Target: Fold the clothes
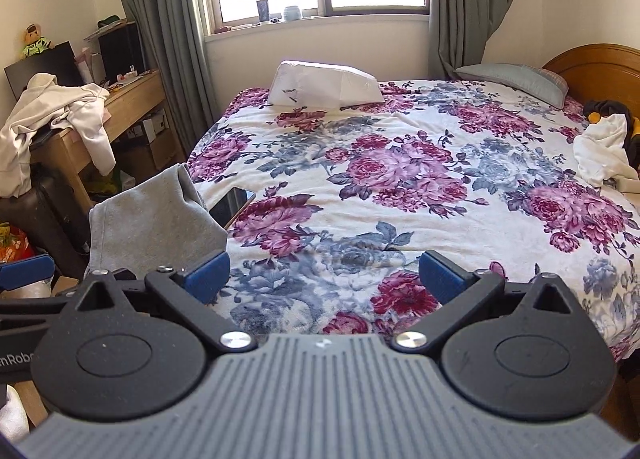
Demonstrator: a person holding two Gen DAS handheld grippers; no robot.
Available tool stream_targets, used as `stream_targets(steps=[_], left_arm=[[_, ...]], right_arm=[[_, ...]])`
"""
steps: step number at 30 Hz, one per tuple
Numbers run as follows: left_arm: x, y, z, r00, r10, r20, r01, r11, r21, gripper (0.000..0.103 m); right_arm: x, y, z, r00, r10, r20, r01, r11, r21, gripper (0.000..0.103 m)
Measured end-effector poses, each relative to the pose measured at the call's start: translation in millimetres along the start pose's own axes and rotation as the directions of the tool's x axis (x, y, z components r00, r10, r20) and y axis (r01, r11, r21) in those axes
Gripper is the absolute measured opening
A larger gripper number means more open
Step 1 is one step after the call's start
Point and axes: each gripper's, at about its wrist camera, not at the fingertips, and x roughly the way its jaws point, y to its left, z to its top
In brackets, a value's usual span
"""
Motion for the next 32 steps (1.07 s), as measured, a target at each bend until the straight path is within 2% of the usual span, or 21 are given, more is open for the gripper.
stream_targets(steps=[32], left_arm=[[-14.7,-11.1,-5.9,1.000,0.012,0.018,-0.012,1.000,-0.015,0.103]], right_arm=[[-12.2,4.8,-8.6,1.000,-0.009,-0.004,0.009,1.000,0.012,0.103]])
